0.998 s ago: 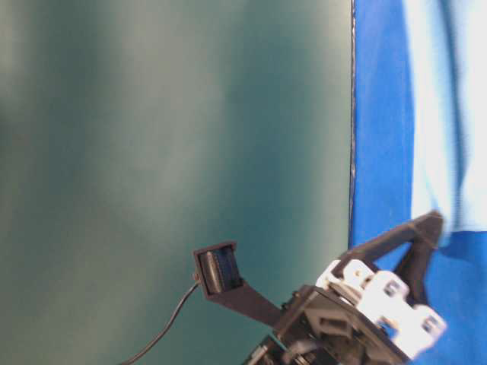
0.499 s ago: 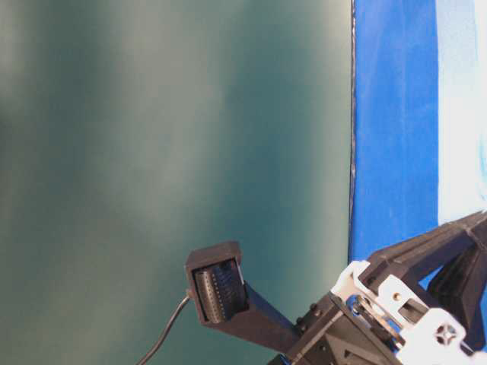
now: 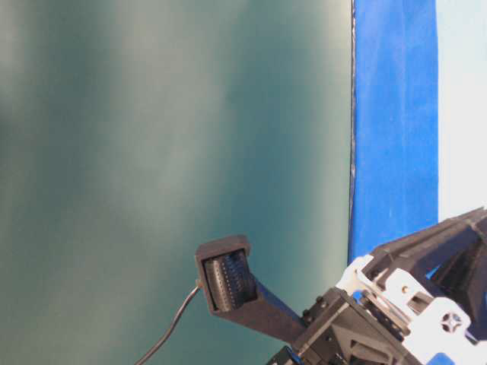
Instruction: Fold the light blue towel.
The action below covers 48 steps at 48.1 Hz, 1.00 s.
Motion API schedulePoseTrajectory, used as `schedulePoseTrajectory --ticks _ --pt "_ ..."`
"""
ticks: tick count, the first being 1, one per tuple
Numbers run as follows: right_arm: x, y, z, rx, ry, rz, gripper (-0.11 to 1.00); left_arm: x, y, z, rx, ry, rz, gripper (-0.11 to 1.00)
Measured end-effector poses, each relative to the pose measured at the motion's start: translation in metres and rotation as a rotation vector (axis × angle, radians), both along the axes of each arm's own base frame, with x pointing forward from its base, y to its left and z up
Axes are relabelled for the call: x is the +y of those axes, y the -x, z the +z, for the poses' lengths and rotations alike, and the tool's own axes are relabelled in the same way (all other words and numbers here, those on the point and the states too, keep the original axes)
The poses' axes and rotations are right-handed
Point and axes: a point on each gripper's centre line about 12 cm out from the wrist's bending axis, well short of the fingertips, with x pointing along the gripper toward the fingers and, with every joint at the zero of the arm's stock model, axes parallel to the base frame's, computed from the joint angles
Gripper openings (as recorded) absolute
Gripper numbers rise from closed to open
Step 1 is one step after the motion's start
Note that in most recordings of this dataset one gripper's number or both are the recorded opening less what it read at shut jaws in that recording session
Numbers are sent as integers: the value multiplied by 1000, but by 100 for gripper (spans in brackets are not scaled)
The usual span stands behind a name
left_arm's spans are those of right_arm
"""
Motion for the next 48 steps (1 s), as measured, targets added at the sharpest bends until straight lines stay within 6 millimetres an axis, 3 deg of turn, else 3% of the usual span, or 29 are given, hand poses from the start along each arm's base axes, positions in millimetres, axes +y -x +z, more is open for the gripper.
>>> schedulePoseTrajectory --ticks 7,10,16,20,31,42,48 --pt "0 -3 0 -14 -1 -2 3 1 0 0 1 -9 -4 67" --pt "0 -3 0 -15 -1 -2 12 2 1 0 3 -12 -5 74" --pt "1 -5 4 -23 3 7 49 4 3 7 13 -13 -2 72" --pt "0 -7 10 -31 16 21 66 4 5 19 4 -21 -9 71" --pt "-10 -8 38 -95 127 63 62 10 7 53 -66 -71 -34 71" --pt "-40 2 40 -57 206 -33 62 32 4 56 -71 -89 9 71" --pt "-50 3 34 -11 224 -62 62 39 1 44 -43 -89 26 71"
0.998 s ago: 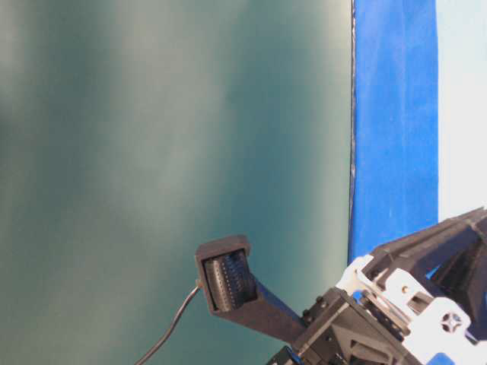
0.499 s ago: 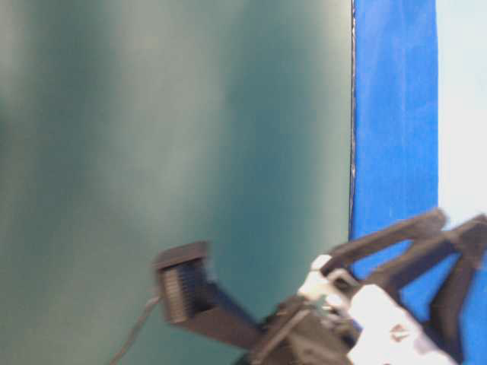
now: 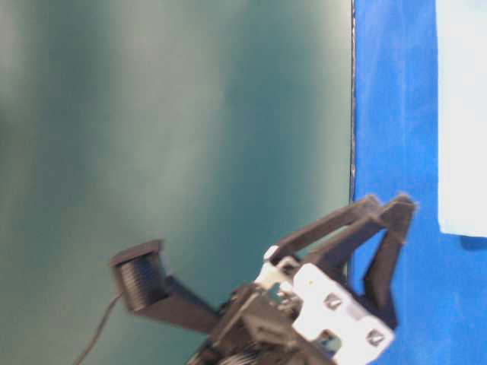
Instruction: Fold the light blue towel.
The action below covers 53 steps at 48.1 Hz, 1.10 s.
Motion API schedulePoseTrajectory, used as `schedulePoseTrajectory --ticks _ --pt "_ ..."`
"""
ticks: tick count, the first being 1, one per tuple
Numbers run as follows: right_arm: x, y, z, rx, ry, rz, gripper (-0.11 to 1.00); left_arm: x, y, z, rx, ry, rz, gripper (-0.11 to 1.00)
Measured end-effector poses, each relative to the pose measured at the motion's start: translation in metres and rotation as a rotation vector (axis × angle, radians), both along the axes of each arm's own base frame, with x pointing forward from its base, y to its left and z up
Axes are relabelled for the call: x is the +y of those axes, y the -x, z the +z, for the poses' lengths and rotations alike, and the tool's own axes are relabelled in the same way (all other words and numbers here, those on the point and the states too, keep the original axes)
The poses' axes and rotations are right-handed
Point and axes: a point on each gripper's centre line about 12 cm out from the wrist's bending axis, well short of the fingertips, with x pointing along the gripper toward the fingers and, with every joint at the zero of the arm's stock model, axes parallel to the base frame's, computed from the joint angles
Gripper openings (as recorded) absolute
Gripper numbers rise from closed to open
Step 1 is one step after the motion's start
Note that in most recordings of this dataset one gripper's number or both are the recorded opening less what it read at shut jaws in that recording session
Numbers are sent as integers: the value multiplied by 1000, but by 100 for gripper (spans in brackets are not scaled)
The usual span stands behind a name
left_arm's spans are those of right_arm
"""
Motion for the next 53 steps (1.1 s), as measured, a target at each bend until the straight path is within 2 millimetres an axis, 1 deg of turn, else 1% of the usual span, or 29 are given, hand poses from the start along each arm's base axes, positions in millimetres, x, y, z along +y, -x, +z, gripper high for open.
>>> schedulePoseTrajectory --ticks 15,21,26,33,43,45,47,50,53 --pt "-6 -11 -34 103 -17 21 62 19 -11 -34 73 6 46 71" --pt "-15 -12 -47 131 -18 10 62 33 -11 -50 110 9 76 71" --pt "-21 -11 -54 155 -20 -7 62 43 -9 -59 131 13 100 71" --pt "-26 -11 -56 161 -5 -2 62 43 -10 -62 131 13 101 71" --pt "-27 -13 -55 148 6 7 61 43 -11 -62 127 12 101 70" --pt "-27 -13 -55 142 6 8 61 43 -10 -63 131 14 102 67" --pt "-27 -14 -55 138 7 11 60 43 -10 -63 134 14 102 62" --pt "-27 -14 -55 133 5 12 56 41 -10 -63 142 16 98 49" --pt "-26 -13 -57 133 3 14 46 36 -11 -63 152 18 88 34"
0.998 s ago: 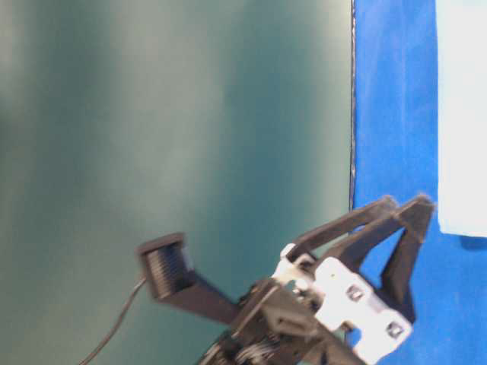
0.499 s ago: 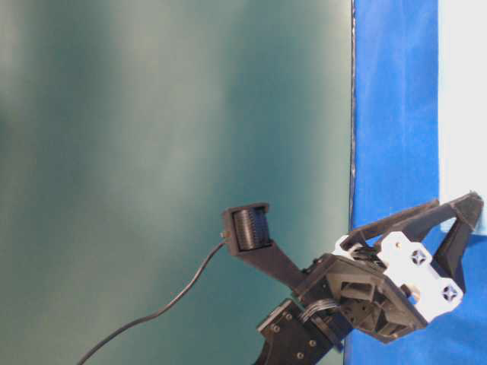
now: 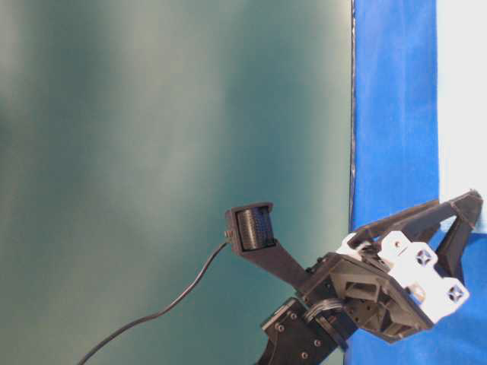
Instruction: Fold the light blue towel.
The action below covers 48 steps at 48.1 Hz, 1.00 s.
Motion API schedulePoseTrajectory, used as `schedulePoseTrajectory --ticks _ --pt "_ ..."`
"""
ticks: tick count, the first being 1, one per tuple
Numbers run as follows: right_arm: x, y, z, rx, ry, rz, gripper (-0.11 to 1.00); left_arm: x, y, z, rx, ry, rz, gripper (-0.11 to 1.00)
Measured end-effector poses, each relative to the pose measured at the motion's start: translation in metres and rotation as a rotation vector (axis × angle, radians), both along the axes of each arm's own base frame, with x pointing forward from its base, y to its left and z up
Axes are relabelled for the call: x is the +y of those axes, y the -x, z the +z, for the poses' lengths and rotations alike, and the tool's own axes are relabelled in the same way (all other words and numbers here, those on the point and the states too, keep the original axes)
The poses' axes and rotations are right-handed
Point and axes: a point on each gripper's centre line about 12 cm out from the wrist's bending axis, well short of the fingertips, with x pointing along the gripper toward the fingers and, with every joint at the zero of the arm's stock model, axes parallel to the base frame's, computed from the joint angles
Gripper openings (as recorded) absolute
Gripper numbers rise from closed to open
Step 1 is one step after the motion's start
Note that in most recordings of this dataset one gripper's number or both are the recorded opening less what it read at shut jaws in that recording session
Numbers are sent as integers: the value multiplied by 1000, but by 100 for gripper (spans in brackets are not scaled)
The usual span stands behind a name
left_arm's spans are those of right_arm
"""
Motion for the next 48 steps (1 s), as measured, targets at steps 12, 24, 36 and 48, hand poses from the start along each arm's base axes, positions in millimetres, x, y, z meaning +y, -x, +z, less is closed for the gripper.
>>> schedulePoseTrajectory --ticks 12,24,36,48 --pt "3 0 -2 -5 1 24 2 -5 0 -1 23 3 -14 2" --pt "3 1 -2 0 1 20 2 -5 -1 0 49 7 -16 2" --pt "0 5 24 -20 42 -9 2 -6 -1 23 91 23 -11 2" --pt "7 11 77 -147 114 -11 2 -5 0 89 5 10 -13 2"
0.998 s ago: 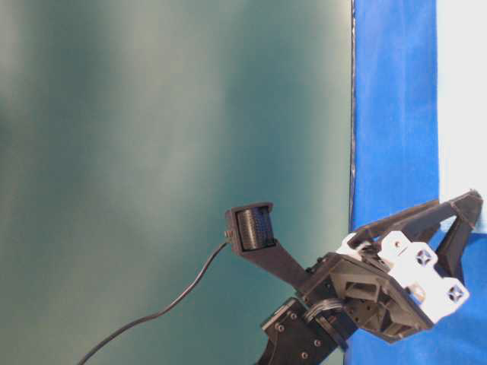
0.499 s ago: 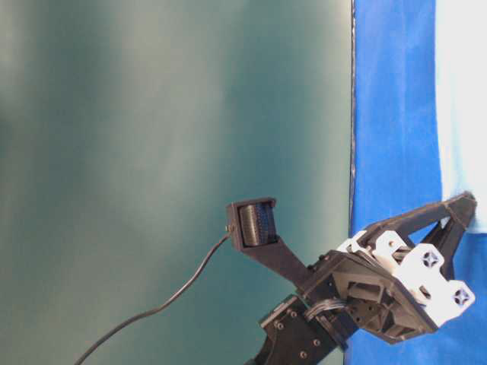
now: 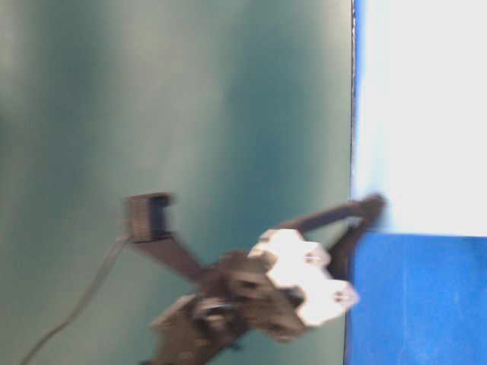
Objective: Fold the light blue towel.
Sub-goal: 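Lift the towel and swing the right gripper's end up and over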
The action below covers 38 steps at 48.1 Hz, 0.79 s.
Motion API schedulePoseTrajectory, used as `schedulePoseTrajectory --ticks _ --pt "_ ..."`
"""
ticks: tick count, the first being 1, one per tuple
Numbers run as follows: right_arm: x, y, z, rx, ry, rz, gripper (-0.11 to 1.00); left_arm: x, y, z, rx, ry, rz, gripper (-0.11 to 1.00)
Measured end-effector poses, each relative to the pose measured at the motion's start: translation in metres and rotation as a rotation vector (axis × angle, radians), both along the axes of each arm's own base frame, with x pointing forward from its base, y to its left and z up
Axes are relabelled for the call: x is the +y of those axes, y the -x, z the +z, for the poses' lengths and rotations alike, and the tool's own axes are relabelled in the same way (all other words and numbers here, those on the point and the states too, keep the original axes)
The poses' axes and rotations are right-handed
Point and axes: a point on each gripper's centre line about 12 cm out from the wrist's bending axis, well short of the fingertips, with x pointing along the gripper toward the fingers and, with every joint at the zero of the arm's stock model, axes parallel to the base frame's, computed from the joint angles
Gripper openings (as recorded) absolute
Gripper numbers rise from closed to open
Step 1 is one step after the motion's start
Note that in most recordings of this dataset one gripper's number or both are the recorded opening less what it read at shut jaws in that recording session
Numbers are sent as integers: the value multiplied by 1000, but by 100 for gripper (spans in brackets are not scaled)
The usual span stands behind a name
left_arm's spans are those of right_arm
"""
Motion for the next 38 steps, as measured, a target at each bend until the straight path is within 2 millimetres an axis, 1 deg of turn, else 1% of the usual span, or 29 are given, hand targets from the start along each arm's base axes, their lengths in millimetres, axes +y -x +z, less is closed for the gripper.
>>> schedulePoseTrajectory --ticks 4,6,9,15,20,27,35,38 --pt "5 5 17 -50 19 6 2 0 2 18 -29 -5 -2 2" --pt "8 9 24 -73 24 7 2 -1 3 23 -38 -6 -3 2" --pt "11 13 33 -95 31 11 2 -1 4 27 -39 -7 -3 2" --pt "15 18 41 -124 29 15 2 -1 6 31 -35 -6 -4 2" --pt "15 18 40 -118 22 10 2 -1 6 30 -24 -3 -3 2" --pt "15 11 33 -97 15 22 2 -1 8 31 -14 -3 -4 2" --pt "13 -2 24 -93 12 47 2 -2 11 33 -21 5 5 2" --pt "9 -8 24 -91 22 46 2 -6 10 33 -29 6 -4 2"
